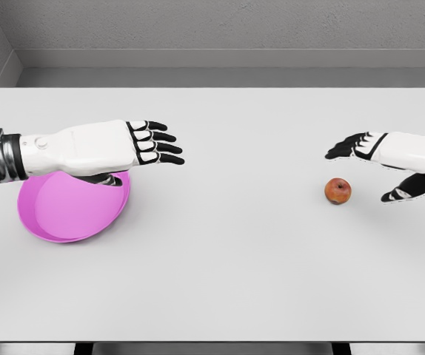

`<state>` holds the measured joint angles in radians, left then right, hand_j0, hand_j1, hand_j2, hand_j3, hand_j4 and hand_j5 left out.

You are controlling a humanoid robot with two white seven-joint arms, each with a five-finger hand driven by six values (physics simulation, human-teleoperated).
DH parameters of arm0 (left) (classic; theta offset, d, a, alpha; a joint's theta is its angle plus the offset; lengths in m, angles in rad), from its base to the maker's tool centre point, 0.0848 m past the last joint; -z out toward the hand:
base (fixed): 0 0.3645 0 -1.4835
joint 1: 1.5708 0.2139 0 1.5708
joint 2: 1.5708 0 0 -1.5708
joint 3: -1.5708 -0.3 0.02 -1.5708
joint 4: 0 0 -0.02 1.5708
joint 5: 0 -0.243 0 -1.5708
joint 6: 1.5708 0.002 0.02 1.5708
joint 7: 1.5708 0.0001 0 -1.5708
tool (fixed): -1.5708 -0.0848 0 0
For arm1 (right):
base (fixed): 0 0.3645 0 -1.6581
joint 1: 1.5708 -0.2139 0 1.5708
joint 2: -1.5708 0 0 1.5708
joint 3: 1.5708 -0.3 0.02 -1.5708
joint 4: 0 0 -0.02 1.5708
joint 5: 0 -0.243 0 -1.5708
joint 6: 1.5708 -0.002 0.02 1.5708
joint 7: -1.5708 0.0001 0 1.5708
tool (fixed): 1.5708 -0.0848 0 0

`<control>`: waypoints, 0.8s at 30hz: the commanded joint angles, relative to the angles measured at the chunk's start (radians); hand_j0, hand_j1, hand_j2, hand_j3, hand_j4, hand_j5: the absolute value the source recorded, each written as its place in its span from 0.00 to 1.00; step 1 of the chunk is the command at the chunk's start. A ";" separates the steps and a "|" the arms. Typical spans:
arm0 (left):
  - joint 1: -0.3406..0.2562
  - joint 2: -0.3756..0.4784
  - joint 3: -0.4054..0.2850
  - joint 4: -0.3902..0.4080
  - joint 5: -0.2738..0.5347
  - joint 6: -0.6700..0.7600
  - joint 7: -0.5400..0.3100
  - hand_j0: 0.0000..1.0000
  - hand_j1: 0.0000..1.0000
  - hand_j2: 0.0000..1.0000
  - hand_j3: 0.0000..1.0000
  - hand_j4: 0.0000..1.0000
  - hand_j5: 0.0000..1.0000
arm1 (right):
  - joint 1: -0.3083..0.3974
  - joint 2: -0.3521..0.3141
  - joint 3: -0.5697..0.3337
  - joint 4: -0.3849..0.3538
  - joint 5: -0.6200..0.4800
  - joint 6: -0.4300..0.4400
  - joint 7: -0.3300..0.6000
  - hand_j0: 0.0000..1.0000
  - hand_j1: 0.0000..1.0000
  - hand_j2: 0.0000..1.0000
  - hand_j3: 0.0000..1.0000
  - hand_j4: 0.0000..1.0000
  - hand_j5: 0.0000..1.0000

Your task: Put the apple on the plate with both arms

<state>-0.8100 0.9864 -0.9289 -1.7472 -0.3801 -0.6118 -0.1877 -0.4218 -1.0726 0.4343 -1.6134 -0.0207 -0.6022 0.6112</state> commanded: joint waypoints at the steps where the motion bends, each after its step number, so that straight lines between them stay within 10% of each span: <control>1: 0.000 0.000 0.001 0.000 0.006 0.001 0.001 1.00 1.00 1.00 1.00 1.00 1.00 | -0.006 0.014 0.053 0.003 -0.007 0.033 0.000 1.00 1.00 1.00 1.00 1.00 1.00; 5: 0.002 0.000 0.001 0.000 0.006 0.001 -0.001 1.00 1.00 1.00 1.00 1.00 1.00 | -0.123 0.074 0.188 0.023 -0.007 0.102 0.000 1.00 1.00 1.00 1.00 1.00 1.00; 24: 0.003 -0.003 0.001 0.000 0.006 0.001 -0.004 1.00 1.00 1.00 1.00 1.00 1.00 | -0.091 0.120 0.181 0.151 0.011 0.065 0.000 1.00 1.00 1.00 1.00 1.00 1.00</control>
<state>-0.8084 0.9834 -0.9288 -1.7472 -0.3805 -0.6118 -0.1916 -0.5123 -0.9638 0.6140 -1.4907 -0.0025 -0.5300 0.6113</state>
